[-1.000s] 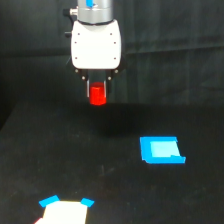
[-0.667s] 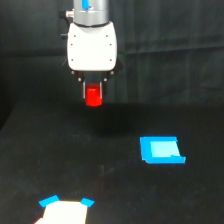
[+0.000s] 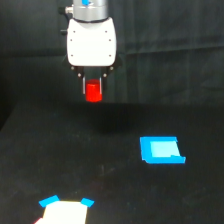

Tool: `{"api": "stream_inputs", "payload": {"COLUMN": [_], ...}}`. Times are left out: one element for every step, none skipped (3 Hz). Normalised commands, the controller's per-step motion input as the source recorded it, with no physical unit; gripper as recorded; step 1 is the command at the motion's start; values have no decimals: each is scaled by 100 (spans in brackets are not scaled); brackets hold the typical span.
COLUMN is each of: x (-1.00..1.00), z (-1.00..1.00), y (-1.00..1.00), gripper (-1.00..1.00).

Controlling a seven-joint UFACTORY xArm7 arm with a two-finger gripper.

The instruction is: Pick up the red object from the table

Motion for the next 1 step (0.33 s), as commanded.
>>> {"api": "stream_inputs", "payload": {"x": [21], "z": [-51], "y": [-34], "gripper": [-92]}}
